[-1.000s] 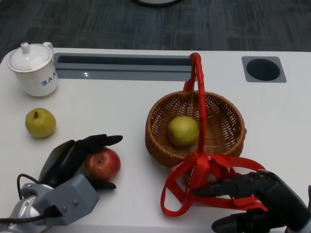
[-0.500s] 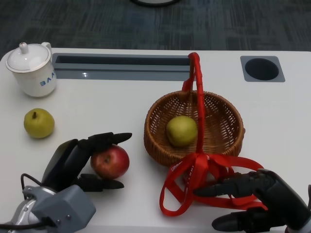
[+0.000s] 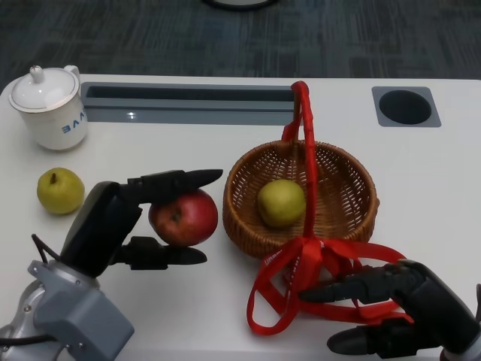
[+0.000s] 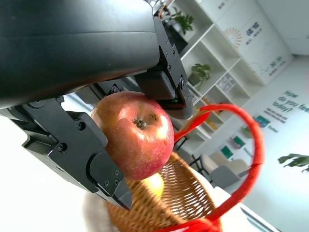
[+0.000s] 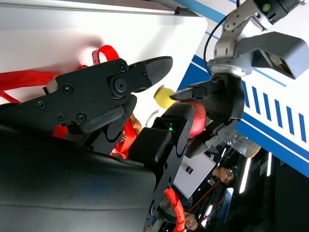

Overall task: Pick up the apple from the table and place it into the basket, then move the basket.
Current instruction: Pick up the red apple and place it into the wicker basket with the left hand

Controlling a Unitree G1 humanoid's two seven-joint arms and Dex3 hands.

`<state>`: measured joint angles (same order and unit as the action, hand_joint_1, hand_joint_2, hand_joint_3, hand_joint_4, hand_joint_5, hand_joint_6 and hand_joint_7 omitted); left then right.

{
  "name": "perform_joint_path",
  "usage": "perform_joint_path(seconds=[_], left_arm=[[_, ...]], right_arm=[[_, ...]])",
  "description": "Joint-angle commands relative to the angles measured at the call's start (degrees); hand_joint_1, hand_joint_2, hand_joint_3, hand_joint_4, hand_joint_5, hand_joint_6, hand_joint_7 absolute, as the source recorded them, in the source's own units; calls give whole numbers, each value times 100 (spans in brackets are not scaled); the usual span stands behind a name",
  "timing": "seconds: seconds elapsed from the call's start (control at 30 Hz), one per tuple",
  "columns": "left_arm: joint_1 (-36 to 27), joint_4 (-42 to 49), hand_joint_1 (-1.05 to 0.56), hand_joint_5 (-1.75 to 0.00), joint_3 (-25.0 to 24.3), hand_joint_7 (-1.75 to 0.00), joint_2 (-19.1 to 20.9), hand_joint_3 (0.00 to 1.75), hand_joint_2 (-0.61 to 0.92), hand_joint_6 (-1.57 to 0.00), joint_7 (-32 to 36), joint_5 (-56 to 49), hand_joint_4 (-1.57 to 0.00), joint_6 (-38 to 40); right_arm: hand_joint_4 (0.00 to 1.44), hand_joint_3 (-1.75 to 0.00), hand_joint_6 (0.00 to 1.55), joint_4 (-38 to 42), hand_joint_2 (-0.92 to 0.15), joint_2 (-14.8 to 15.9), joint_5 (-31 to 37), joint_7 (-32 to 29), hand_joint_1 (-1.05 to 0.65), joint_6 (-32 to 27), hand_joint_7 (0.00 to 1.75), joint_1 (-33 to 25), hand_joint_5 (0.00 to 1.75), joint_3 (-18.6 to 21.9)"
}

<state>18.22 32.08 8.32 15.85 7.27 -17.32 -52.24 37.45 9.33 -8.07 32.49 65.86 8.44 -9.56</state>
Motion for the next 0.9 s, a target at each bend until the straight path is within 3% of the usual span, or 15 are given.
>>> perform_joint_path(seconds=[0.03,0.43,0.9], left_arm=[[-8,-561,-10,-2,-145,-1,55,0,76,-117,-212,251,-132,116],[397,-1169,-12,-1,-111,-1,-227,0,76,-118,-720,505,-131,348],[1256,-174,-12,0,125,0,-659,0,76,-117,-900,263,-130,514]], right_arm=[[99,0,94,35,-86,29,-16,-12,-45,19,0,44,0,27],[98,0,93,126,-86,11,-27,9,-43,116,0,59,0,11],[98,0,94,73,-86,-32,43,-70,-43,166,0,-21,0,24]])
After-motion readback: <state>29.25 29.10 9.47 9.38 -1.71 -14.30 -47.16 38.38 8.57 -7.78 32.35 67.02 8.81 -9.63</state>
